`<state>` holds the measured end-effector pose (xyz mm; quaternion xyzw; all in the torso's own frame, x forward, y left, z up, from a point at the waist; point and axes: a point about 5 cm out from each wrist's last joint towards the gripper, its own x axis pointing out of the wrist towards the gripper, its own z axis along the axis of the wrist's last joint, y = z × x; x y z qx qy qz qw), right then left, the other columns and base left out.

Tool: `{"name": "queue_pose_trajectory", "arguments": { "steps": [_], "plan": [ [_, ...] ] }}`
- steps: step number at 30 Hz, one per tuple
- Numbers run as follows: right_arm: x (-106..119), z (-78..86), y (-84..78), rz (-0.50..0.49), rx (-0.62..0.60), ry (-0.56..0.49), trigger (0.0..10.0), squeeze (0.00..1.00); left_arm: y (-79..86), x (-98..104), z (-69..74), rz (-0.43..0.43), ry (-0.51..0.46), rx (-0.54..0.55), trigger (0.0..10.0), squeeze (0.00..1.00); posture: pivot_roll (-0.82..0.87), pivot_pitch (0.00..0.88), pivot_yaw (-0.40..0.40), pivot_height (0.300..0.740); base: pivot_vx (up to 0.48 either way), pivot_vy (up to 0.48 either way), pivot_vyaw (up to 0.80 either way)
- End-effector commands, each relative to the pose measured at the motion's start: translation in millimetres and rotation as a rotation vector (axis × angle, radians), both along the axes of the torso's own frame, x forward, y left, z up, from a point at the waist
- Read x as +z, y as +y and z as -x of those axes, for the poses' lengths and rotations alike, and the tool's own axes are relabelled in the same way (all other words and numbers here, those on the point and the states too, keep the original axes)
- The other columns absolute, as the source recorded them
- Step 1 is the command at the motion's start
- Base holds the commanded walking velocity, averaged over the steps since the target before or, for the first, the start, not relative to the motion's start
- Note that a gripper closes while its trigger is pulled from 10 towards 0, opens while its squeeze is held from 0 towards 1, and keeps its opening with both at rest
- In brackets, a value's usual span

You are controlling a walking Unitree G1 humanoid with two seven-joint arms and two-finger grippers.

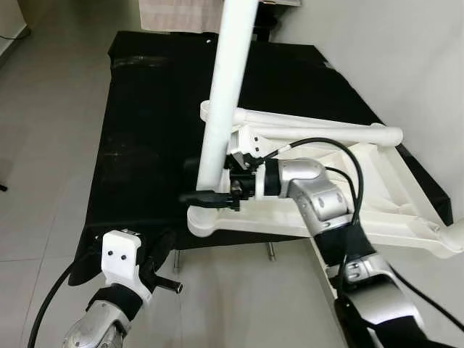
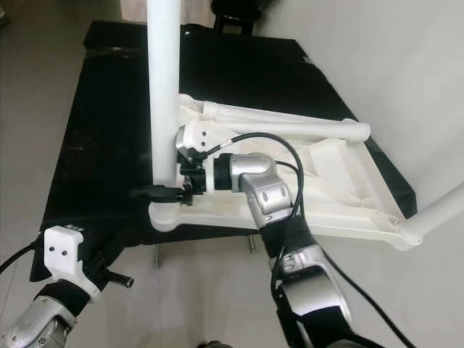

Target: Building children table

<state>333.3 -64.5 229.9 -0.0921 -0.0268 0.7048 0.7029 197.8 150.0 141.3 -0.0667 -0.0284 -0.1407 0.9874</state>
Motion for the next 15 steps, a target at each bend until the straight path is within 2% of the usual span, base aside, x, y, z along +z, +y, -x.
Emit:
{"name": "queue_pose_trajectory", "arguments": {
  "steps": [1,7,12,13,14,15],
  "plan": [
    [-5.7,4.1,-0.9,0.014,0.088,0.033,0.0,0.0,-3.2,-2.6,3.5,0.009,0.02,-0.006,10.0,0.0,-0.11,0.164,-0.175,0.74,0.0,0.0,0.0],
    [-11.2,5.2,-8.4,-0.012,0.094,0.046,0.0,0.0,-3.4,-4.5,2.9,0.007,0.025,-0.007,10.0,0.0,-0.14,0.149,-0.186,0.74,0.0,0.0,0.0],
    [-8.6,3.1,-27.0,-0.086,-0.088,0.001,0.0,0.0,-3.0,-7.2,-0.7,0.003,0.029,-0.006,10.0,0.0,-0.18,0.139,-0.177,0.74,0.0,0.0,0.0],
    [-7.9,1.6,-29.6,-0.102,-0.161,-0.01,0.0,0.0,-2.6,-7.6,-1.4,0.002,0.03,-0.005,10.0,0.0,-0.18,0.135,-0.176,0.74,0.0,0.0,0.0],
    [-7.9,1.6,-29.6,-0.102,-0.161,-0.01,0.0,0.0,-2.6,-7.6,-1.4,0.002,0.03,-0.005,10.0,0.0,-0.18,0.135,-0.176,0.74,0.0,0.0,0.0],
    [-7.4,0.5,-30.9,-0.124,-0.235,-0.009,0.0,0.0,-2.2,-7.9,-2.0,0.001,0.03,-0.005,10.0,0.0,-0.18,0.133,-0.175,0.74,0.0,0.0,0.0]
  ]
}}
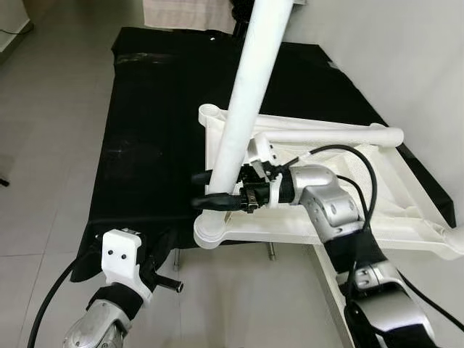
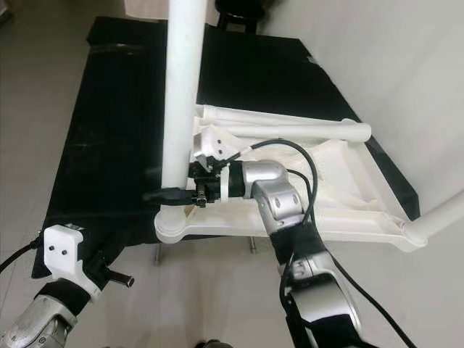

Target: Building children table

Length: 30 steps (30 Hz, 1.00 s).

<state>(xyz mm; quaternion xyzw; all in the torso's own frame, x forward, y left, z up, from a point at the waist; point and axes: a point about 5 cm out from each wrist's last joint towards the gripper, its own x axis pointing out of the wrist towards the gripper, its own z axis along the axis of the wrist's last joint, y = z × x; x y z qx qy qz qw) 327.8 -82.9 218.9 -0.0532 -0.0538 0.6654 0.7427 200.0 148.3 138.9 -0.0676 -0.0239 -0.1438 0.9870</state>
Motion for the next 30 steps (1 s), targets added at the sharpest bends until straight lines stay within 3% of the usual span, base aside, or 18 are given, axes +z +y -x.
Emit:
{"name": "queue_pose_trajectory", "arguments": {
  "steps": [1,2,3,4,5,6,7,8,9,10,12,21,22,29,30],
  "plan": [
    [2.9,-5.5,-10.4,-0.075,-0.254,0.008,0.0,0.0,0.3,-5.8,-0.5,-0.002,0.022,0.002,10.0,0.0,-0.18,0.129,-0.176,0.74,0.0,0.0,0.0],
    [2.9,-5.5,-10.4,-0.075,-0.254,0.008,0.0,0.0,0.3,-5.8,-0.5,-0.002,0.022,0.002,10.0,0.0,-0.18,0.129,-0.176,0.74,0.0,0.0,0.0],
    [2.1,-5.5,-9.4,-0.111,-0.337,0.028,0.0,0.0,0.8,-6.0,-1.0,-0.003,0.022,0.003,10.0,0.0,-0.18,0.129,-0.176,0.74,0.0,0.0,0.0],
    [-21.2,-10.0,-14.9,-0.098,-0.878,0.025,0.0,0.0,3.2,-7.0,-2.7,-0.008,0.022,0.005,10.0,0.0,-0.18,0.121,-0.168,0.74,0.0,0.0,0.0],
    [-21.2,-10.0,-14.9,-0.098,-0.878,0.025,0.0,0.0,3.2,-7.0,-2.7,-0.008,0.022,0.005,10.0,0.0,-0.18,0.121,-0.168,0.74,0.0,0.0,0.0],
    [-26.9,-9.6,-18.2,-0.086,-1.013,0.012,0.0,0.0,3.8,-7.3,-3.1,-0.009,0.022,0.006,10.0,0.0,-0.18,0.121,-0.168,0.74,0.0,0.0,0.0],
    [-26.9,-9.6,-18.2,-0.086,-1.013,0.012,0.0,0.0,3.8,-7.3,-3.1,-0.009,0.022,0.006,10.0,0.0,-0.18,0.121,-0.168,0.74,0.0,0.0,0.0],
    [-51.2,3.2,-7.6,-0.026,-1.055,0.041,0.0,0.0,4.3,-7.9,-5.6,-0.011,0.022,0.007,10.0,0.0,-0.18,0.103,-0.15,0.74,0.0,0.0,0.0],
    [-65.4,13.3,5.9,-0.003,-1.019,0.074,0.0,0.0,4.6,-8.4,-7.4,-0.014,0.02,0.006,10.0,0.0,-0.18,0.099,-0.149,0.74,0.0,0.0,0.0],
    [-65.4,13.3,5.9,-0.003,-1.019,0.074,0.0,0.0,4.6,-8.4,-7.4,-0.014,0.02,0.006,10.0,0.0,-0.18,0.099,-0.149,0.74,0.0,0.0,0.0],
    [-73.8,22.1,23.7,0.025,-0.96,0.065,0.0,0.0,5.6,-10.1,-10.9,-0.018,0.02,0.006,10.0,0.0,-0.18,0.079,-0.144,0.74,0.0,0.0,0.0],
    [-71.7,12.7,28.0,0.026,-0.963,0.085,0.0,0.0,7.6,-11.1,-17.0,-0.017,0.009,0.022,10.0,0.0,-0.19,0.057,-0.154,0.74,0.0,0.0,0.0],
    [-69.8,10.4,29.7,0.027,-0.972,0.077,10.0,0.0,7.7,-11.2,-18.6,-0.017,0.005,0.027,10.0,0.0,-0.19,0.052,-0.159,0.74,0.0,0.0,0.0],
    [-51.1,-10.2,28.3,-0.022,-0.98,0.01,10.0,0.0,7.1,-10.0,-21.2,-0.012,-0.004,0.028,10.0,0.0,-0.17,0.06,-0.154,0.74,0.0,0.0,0.0],
    [-43.4,-21.5,22.9,-0.043,-1.018,-0.022,10.0,1.0,7.0,-9.6,-21.2,-0.01,-0.005,0.029,10.0,0.0,-0.16,0.07,-0.15,0.74,0.0,0.0,0.0]
  ]
}}
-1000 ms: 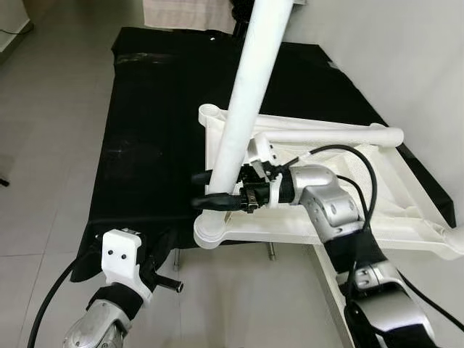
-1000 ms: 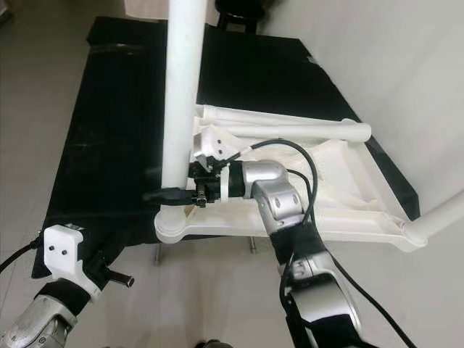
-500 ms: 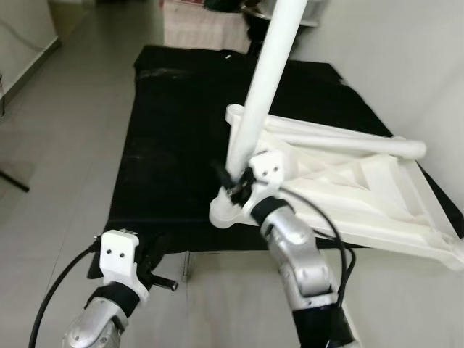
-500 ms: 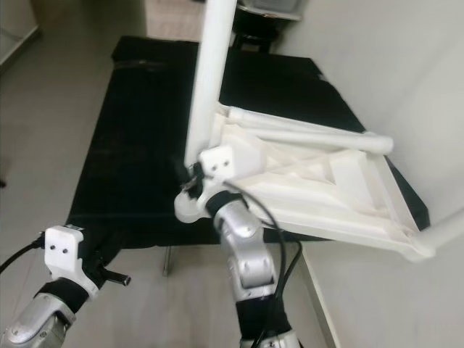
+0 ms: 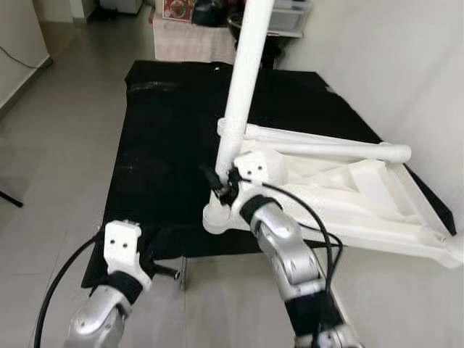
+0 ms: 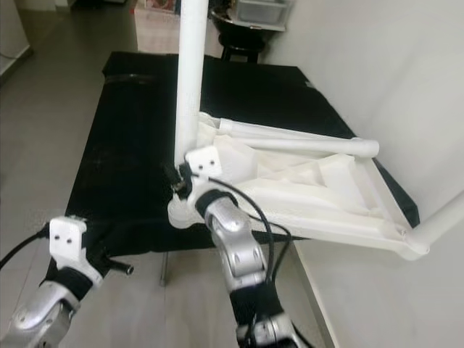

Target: Building children table

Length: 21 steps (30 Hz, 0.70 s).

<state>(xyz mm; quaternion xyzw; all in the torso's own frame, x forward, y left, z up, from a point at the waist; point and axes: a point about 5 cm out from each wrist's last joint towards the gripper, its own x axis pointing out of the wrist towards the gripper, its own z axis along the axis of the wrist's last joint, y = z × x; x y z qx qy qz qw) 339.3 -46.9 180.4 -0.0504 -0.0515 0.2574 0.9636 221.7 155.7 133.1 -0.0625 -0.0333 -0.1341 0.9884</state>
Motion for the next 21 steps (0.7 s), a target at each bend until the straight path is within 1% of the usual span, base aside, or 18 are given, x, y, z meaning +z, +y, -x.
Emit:
{"name": "queue_pose_trajectory", "arguments": {
  "steps": [1,2,3,4,5,7,9,10,11,12,13,14,15,16,17,18,19,21],
  "plan": [
    [2.6,-20.4,-18.7,0.017,-0.122,-0.018,10.0,1.0,-1.0,-3.5,0.6,-0.001,0.013,0.007,10.0,0.0,-0.14,0.071,-0.153,0.74,0.0,0.0,0.0],
    [10.9,-28.6,-22.5,-0.005,-0.133,-0.034,10.0,1.0,-1.5,-3.2,1.0,-0.001,0.013,0.006,10.0,0.0,-0.13,0.074,-0.157,0.74,0.0,0.0,0.0],
    [10.9,-28.6,-22.5,-0.005,-0.133,-0.034,10.0,1.0,-1.5,-3.2,1.0,-0.001,0.013,0.006,10.0,0.0,-0.13,0.074,-0.157,0.74,0.0,0.0,0.0],
    [17.6,-33.7,-24.3,-0.025,-0.125,-0.043,10.0,1.0,-1.9,-3.1,1.5,-0.001,0.013,0.005,10.0,0.0,-0.13,0.075,-0.157,0.74,0.0,0.0,0.0],
    [17.6,-33.7,-24.3,-0.025,-0.125,-0.043,10.0,1.0,-1.9,-3.1,1.5,-0.001,0.013,0.005,10.0,0.0,-0.13,0.075,-0.157,0.74,0.0,0.0,0.0],
    [27.0,-37.3,-26.2,-0.043,-0.077,-0.061,10.0,1.0,-2.1,-2.7,2.3,0.001,0.011,0.01,10.0,0.0,-0.13,0.08,-0.162,0.74,0.0,0.0,0.0],
    [27.0,-37.3,-26.2,-0.043,-0.077,-0.061,10.0,1.0,-2.1,-2.7,2.3,0.001,0.011,0.01,10.0,0.0,-0.13,0.08,-0.162,0.74,0.0,0.0,0.0],
    [29.1,-37.3,-26.6,-0.04,-0.012,-0.053,10.0,1.0,-2.5,-2.3,3.0,0.002,0.009,0.013,10.0,0.0,-0.13,0.087,-0.167,0.74,0.0,0.0,0.0],
    [29.0,-36.2,-26.4,-0.034,0.088,-0.02,10.0,0.84,-3.0,-1.7,3.8,0.003,0.007,0.014,10.0,0.0,-0.13,0.091,-0.168,0.74,0.0,0.0,0.0],
    [28.9,-34.9,-26.7,-0.009,0.195,0.001,10.0,0.0,-3.6,-1.2,4.4,0.005,0.005,0.013,10.0,0.0,-0.13,0.093,-0.168,0.74,0.0,0.0,0.0],
    [28.9,-34.9,-26.7,-0.009,0.195,0.001,10.0,0.0,-3.6,-1.2,4.4,0.005,0.005,0.013,10.0,0.0,-0.13,0.093,-0.168,0.74,0.0,0.0,0.0],
    [28.5,-34.8,-27.2,0.01,0.265,0.012,10.0,0.0,-4.1,-0.8,4.9,0.005,0.004,0.013,10.0,0.0,-0.13,0.096,-0.169,0.74,0.0,0.0,0.0],
    [26.9,-31.3,-27.1,0.06,0.417,0.038,10.0,0.0,-4.7,-0.6,5.4,0.007,0.005,0.01,10.0,0.0,-0.13,0.099,-0.17,0.74,0.0,0.0,0.0],
    [24.6,-27.8,-27.9,0.098,0.535,0.066,10.0,0.0,-5.2,-0.3,5.9,0.008,0.005,0.007,10.0,0.0,-0.13,0.102,-0.172,0.74,0.0,0.0,0.0],
    [24.6,-27.8,-27.9,0.098,0.535,0.066,10.0,0.0,-5.2,-0.3,5.9,0.008,0.005,0.007,10.0,0.0,-0.13,0.102,-0.172,0.74,0.0,0.0,0.0],
    [21.0,-22.8,-32.2,0.214,0.725,0.057,10.0,0.0,-6.3,0.5,7.3,0.01,0.005,0.004,10.0,0.0,-0.12,0.109,-0.176,0.74,0.0,0.0,0.0],
    [21.0,-22.8,-32.2,0.214,0.725,0.057,10.0,0.0,-6.3,0.5,7.3,0.01,0.005,0.004,10.0,0.0,-0.12,0.109,-0.176,0.74,0.0,0.0,0.0],
    [23.3,-27.0,-33.8,0.208,0.764,0.083,10.0,0.0,-7.0,1.2,8.9,0.01,0.005,0.004,10.0,0.0,-0.12,0.114,-0.179,0.74,0.0,0.0,0.0]
  ]
}}
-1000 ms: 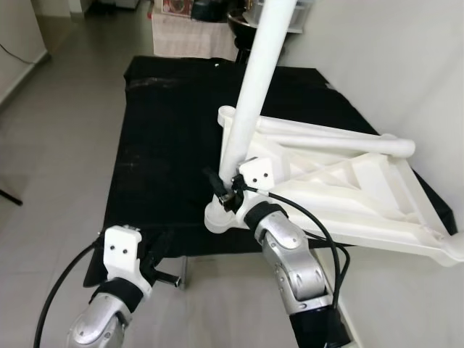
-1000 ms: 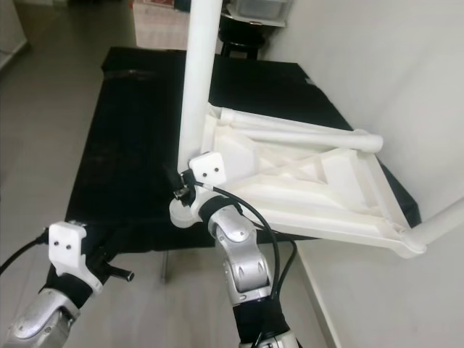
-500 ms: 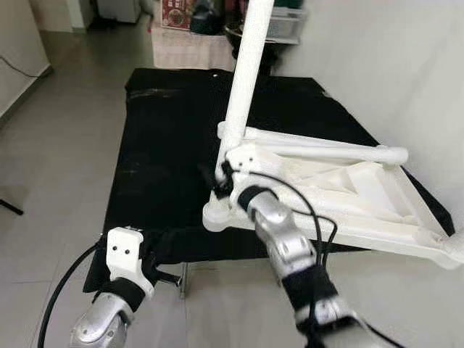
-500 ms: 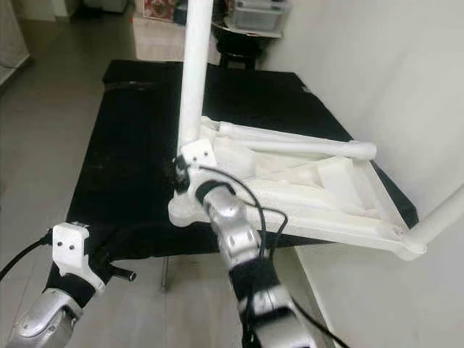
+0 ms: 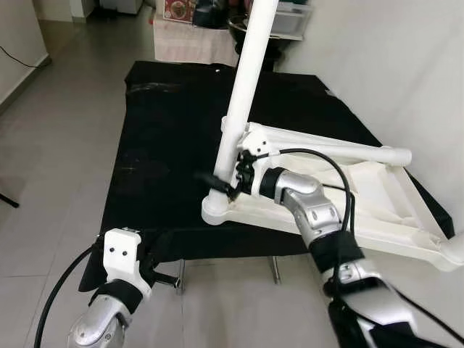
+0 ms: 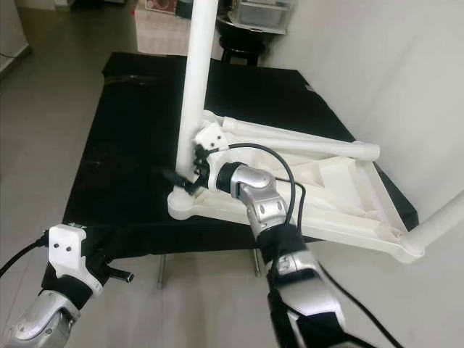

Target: Building children table

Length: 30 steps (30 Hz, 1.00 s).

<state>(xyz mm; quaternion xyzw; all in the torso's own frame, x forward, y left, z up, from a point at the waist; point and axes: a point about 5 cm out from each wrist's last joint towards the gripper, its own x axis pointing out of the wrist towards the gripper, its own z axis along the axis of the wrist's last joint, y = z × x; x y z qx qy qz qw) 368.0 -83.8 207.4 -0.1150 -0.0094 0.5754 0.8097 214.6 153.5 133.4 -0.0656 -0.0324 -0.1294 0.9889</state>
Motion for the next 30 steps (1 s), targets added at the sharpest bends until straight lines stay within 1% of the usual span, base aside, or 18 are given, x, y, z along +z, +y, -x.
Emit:
{"name": "queue_pose_trajectory", "arguments": {
  "steps": [1,2,3,4,5,6,8,9,11,14,23,24,25,26,28,29,30],
  "plan": [
    [-3.6,1.7,3.2,0.014,0.066,0.02,10.0,0.0,-4.7,0.9,1.8,0.004,0.001,-0.005,10.0,0.0,-0.12,0.114,-0.179,0.74,0.0,0.0,0.0],
    [7.3,-4.2,8.9,-0.043,0.074,0.043,8.9,0.0,-4.9,2.1,5.2,0.007,0.003,0.001,10.0,0.0,-0.1,0.13,-0.18,0.74,0.0,0.0,0.0],
    [7.3,-4.2,8.9,-0.043,0.074,0.043,8.9,0.0,-4.9,2.1,5.2,0.007,0.003,0.001,10.0,0.0,-0.1,0.13,-0.18,0.74,0.0,0.0,0.0],
    [11.8,-5.9,12.3,-0.065,0.078,0.045,7.8,0.0,-5.1,2.6,7.3,0.008,0.005,0.003,10.0,0.0,-0.1,0.139,-0.179,0.74,0.0,0.0,0.0],
    [14.4,-6.5,14.1,-0.078,0.084,0.049,7.8,0.0,-5.3,3.2,9.3,0.008,0.006,0.004,10.0,0.0,-0.09,0.145,-0.178,0.74,0.0,0.0,0.0],
    [15.4,-6.5,16.1,-0.081,0.093,0.046,0.0,0.0,-5.6,3.6,11.9,0.009,0.01,0.003,10.0,0.0,-0.08,0.157,-0.176,0.74,0.0,0.0,0.0],
    [15.4,-6.7,18.2,-0.078,0.098,0.044,0.0,0.0,-5.9,3.7,13.6,0.01,0.014,0.001,10.0,0.0,-0.08,0.157,-0.176,0.74,0.0,0.0,0.0],
    [15.6,-6.7,19.4,-0.078,0.11,0.047,0.0,0.0,-6.4,4.2,16.6,0.011,0.02,-0.002,10.0,0.0,-0.07,0.177,-0.172,0.74,0.0,0.0,0.0],
    [16.0,-6.9,20.4,-0.083,0.118,0.051,0.0,0.0,-6.8,4.4,18.7,0.01,0.025,-0.006,10.0,0.0,-0.07,0.18,-0.171,0.74,0.0,0.0,0.0],
    [17.4,-6.8,19.1,-0.09,0.158,0.061,0.0,0.0,-8.0,5.5,24.4,0.012,0.036,-0.014,10.0,0.0,-0.06,0.2,-0.166,0.74,0.0,0.0,0.0],
    [18.4,-8.2,17.7,-0.093,0.187,0.066,0.0,0.0,-8.6,6.8,27.1,0.012,0.045,-0.013,10.0,0.0,-0.07,0.203,-0.166,0.74,0.0,0.0,0.0],
    [24.4,-10.7,8.4,-0.082,0.137,0.004,0.0,0.0,-8.8,5.9,25.6,0.013,0.047,-0.014,10.0,0.0,-0.09,0.183,-0.178,0.74,0.0,0.0,0.0],
    [29.1,-12.0,0.6,-0.098,0.068,-0.041,0.0,0.0,-8.8,5.1,23.8,0.013,0.047,-0.013,10.0,0.0,-0.09,0.174,-0.184,0.74,0.0,0.0,0.0],
    [32.3,-12.5,-4.7,-0.11,0.018,-0.07,0.0,0.0,-8.7,4.4,22.3,0.013,0.047,-0.013,10.0,0.0,-0.09,0.171,-0.185,0.74,0.0,0.0,0.0],
    [33.9,-12.8,-7.9,-0.125,-0.016,-0.083,0.0,0.0,-8.6,4.1,21.3,0.013,0.048,-0.012,10.0,0.0,-0.09,0.171,-0.185,0.74,0.0,0.0,0.0],
    [16.7,-17.5,-5.4,-0.209,-0.45,-0.05,0.0,0.0,-6.6,3.5,19.4,0.011,0.044,-0.007,10.0,0.0,-0.12,0.145,-0.185,0.74,0.0,0.0,0.0],
    [16.7,-17.5,-5.4,-0.209,-0.45,-0.05,0.0,0.0,-6.6,3.5,19.4,0.011,0.044,-0.007,10.0,0.0,-0.12,0.145,-0.185,0.74,0.0,0.0,0.0]
  ]
}}
